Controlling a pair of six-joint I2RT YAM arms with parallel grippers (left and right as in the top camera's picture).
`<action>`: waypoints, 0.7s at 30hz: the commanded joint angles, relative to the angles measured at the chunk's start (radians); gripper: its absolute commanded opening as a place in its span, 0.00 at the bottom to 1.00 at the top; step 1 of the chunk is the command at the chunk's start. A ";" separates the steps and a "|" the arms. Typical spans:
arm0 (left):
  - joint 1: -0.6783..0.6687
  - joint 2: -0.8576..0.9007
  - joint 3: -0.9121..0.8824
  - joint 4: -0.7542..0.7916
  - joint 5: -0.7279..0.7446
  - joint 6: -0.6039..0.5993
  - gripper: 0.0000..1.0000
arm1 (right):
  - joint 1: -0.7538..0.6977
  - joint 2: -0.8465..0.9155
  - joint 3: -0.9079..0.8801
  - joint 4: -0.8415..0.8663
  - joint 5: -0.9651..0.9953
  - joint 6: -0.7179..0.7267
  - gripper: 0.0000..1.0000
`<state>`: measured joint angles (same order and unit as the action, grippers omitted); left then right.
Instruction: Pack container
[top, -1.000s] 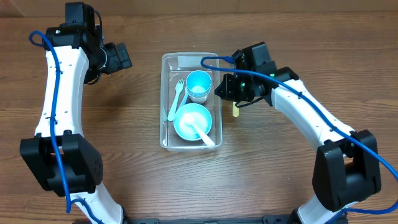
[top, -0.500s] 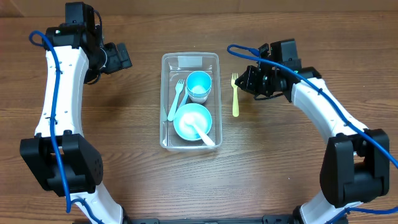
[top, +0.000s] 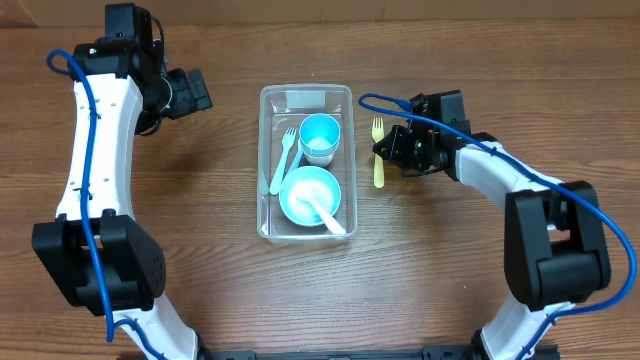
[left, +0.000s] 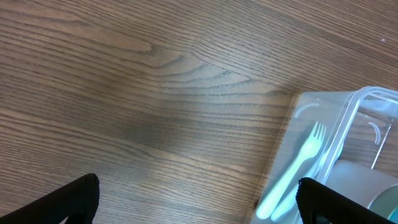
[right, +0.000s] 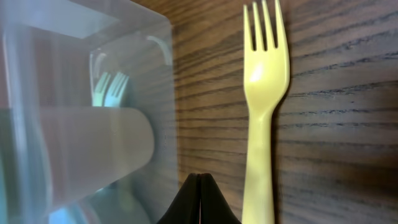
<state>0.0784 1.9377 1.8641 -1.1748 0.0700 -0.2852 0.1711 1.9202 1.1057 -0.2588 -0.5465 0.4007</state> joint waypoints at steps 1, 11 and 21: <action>0.000 0.011 0.023 0.003 0.000 0.016 1.00 | 0.003 0.050 -0.007 0.037 -0.032 0.004 0.04; 0.000 0.011 0.023 0.003 0.000 0.016 1.00 | 0.003 0.102 -0.007 0.102 -0.031 0.004 0.04; 0.000 0.011 0.023 0.003 0.000 0.016 1.00 | -0.010 0.102 -0.007 0.089 0.032 -0.003 0.04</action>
<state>0.0784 1.9377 1.8641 -1.1748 0.0704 -0.2852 0.1707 2.0098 1.1046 -0.1711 -0.5285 0.4068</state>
